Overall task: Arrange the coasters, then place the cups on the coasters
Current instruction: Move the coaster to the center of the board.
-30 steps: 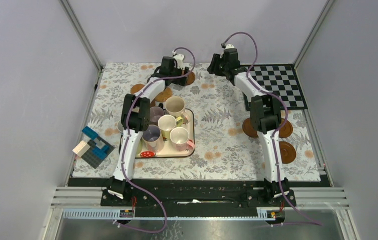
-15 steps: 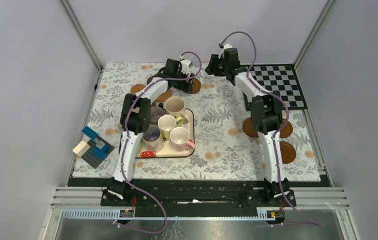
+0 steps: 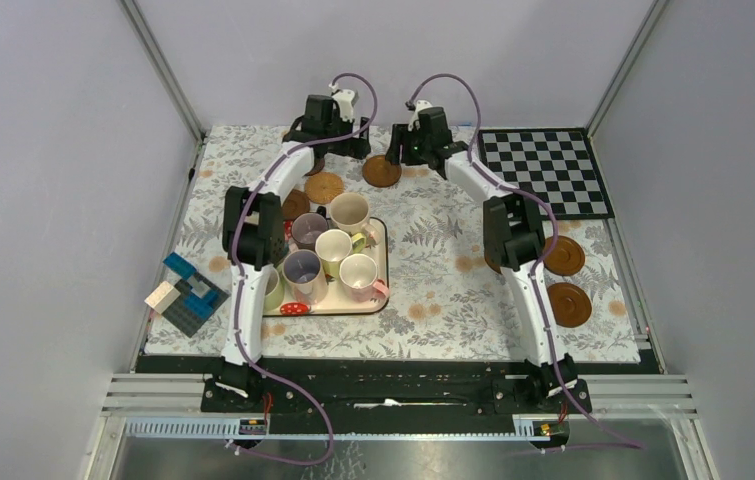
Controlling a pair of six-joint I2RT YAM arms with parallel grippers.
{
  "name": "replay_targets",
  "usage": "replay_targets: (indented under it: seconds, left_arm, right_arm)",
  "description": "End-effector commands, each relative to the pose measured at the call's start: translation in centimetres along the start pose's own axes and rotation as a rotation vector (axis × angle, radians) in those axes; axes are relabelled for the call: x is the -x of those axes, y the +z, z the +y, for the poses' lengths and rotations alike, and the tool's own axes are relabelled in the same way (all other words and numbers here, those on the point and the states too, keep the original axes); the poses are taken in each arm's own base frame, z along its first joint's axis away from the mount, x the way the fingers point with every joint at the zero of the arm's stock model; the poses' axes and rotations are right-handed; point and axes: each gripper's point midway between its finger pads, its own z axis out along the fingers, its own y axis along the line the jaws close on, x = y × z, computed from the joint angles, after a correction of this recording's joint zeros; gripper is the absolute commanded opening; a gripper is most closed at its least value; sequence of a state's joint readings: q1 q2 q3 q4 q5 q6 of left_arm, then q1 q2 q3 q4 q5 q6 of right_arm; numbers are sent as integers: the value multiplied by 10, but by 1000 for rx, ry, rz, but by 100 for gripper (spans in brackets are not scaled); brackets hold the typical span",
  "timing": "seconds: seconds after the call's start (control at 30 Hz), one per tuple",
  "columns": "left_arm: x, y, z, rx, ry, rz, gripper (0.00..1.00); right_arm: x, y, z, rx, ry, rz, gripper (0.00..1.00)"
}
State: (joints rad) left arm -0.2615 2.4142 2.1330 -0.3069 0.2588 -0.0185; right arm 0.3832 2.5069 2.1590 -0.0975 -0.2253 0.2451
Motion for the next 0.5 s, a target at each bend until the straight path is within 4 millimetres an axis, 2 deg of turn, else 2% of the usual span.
replay_targets:
  seconds: [0.0, 0.17, 0.47]
  left_arm:
    - [70, -40, -3, -2, 13, -163, 90]
    - [78, -56, 0, 5, 11, -183, 98]
    - [82, -83, 6, 13, -7, -194, 99]
  right_arm:
    - [-4, 12, 7, -34, -68, 9, 64]
    - [-15, 24, 4, -101, -124, 32, 65]
    - [-37, 31, -6, -181, -167, 101, 64]
